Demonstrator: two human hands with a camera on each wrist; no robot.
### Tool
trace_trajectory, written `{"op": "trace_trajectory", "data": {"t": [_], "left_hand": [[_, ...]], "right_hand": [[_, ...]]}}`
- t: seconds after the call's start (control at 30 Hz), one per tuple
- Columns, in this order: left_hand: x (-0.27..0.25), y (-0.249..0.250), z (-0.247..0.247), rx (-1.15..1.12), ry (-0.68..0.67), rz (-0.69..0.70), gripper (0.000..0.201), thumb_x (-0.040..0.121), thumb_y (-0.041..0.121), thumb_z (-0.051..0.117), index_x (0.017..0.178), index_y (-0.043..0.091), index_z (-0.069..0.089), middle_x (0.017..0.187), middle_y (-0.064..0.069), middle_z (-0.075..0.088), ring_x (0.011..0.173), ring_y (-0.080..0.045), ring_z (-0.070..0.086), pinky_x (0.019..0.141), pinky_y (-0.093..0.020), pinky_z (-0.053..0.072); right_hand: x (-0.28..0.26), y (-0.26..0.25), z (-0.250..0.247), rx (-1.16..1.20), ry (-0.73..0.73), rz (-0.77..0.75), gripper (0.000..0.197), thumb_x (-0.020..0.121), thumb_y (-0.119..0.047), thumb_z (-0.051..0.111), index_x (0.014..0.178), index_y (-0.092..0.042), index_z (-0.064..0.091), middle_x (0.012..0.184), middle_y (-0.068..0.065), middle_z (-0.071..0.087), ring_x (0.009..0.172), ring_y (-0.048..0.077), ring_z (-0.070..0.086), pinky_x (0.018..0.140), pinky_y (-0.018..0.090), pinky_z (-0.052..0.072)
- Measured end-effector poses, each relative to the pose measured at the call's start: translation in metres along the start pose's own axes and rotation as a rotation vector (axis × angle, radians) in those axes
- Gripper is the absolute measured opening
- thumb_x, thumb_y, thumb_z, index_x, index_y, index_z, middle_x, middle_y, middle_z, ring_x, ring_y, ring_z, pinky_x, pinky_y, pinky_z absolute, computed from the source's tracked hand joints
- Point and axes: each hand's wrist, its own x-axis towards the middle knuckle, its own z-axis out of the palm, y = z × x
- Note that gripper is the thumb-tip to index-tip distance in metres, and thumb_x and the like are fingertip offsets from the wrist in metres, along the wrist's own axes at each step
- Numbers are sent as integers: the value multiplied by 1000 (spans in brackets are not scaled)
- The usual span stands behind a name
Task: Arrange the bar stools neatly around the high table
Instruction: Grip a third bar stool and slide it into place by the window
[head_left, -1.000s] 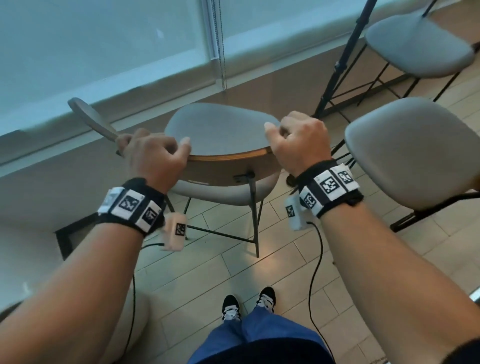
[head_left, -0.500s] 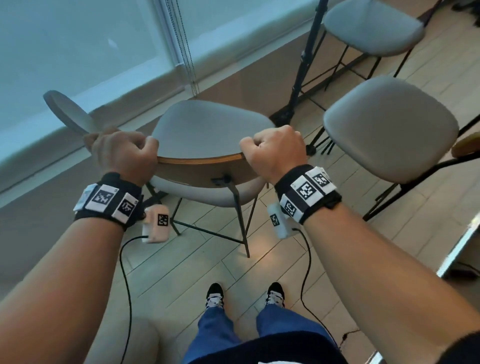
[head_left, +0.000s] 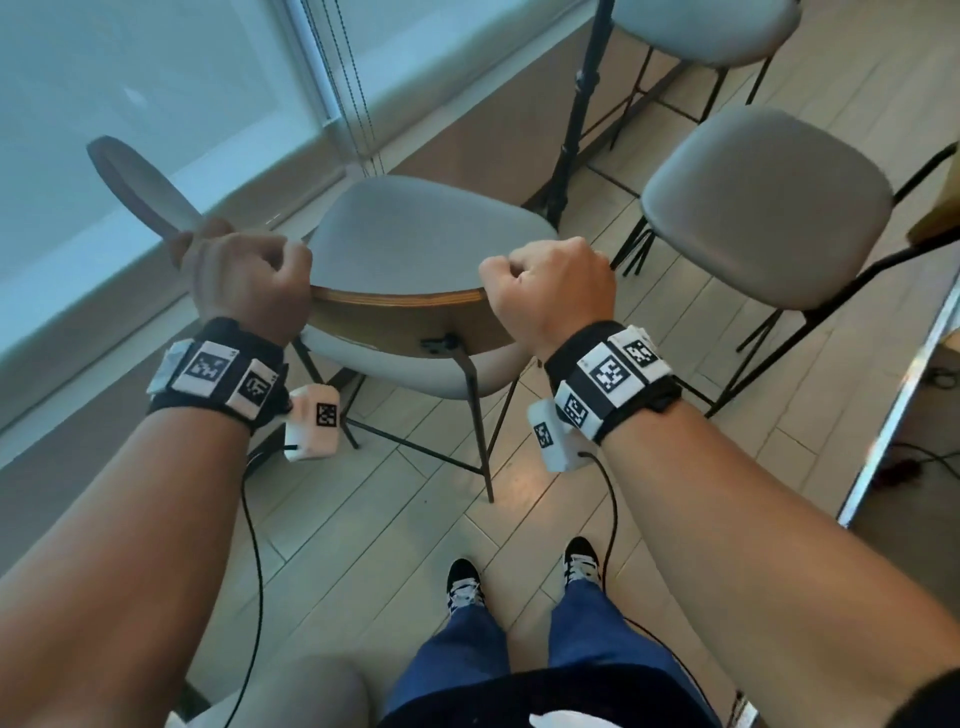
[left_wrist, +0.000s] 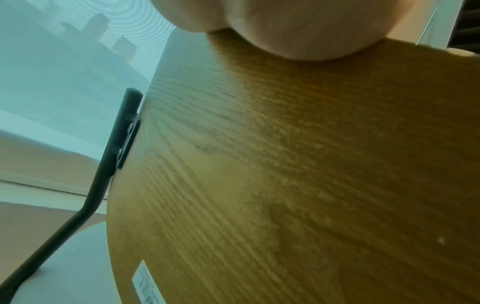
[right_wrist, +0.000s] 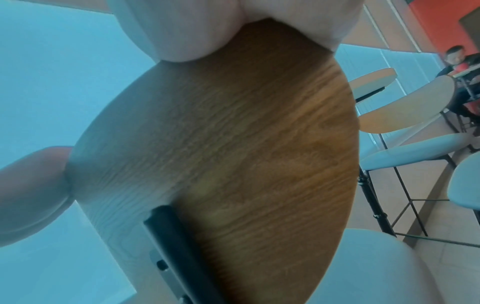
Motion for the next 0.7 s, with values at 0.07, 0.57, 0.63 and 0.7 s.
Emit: {"op": "trace_trajectory", "data": {"t": [0.07, 0.57, 0.63, 0.7], "left_hand": [[-4, -5, -6, -11, -13, 42, 43, 92, 13, 48, 57, -10, 61, 50, -19, 45, 55, 11, 44, 56, -3, 33], [0, 14, 28, -53, -3, 30, 44, 90, 28, 49, 53, 4, 56, 55, -11, 49, 73, -19, 38, 72, -30, 23], [5, 14, 27, -94, -10, 18, 42, 86, 24, 47, 52, 1, 55, 52, -15, 47, 63, -20, 37, 68, -31, 33], [8, 15, 23, -99, -31, 17, 40, 86, 18, 48, 56, -6, 59, 56, -25, 54, 55, -9, 29, 67, -9, 32]], "right_hand": [[-14, -5, 1, 7, 35, -6, 41, 81, -32, 48, 45, -13, 45, 43, 0, 43, 44, 27, 43, 48, 26, 30], [-7, -21, 15, -29, 122, -129, 43, 90, -26, 49, 51, -9, 58, 53, -4, 38, 48, 24, 39, 60, 35, 39], [-2, -20, 17, -14, 115, -142, 43, 90, -27, 49, 49, -14, 51, 53, -4, 37, 47, 24, 38, 55, 34, 35], [2, -20, 21, 5, 72, -119, 44, 91, -35, 46, 51, -19, 43, 52, -3, 38, 48, 27, 43, 49, 35, 38]]}}
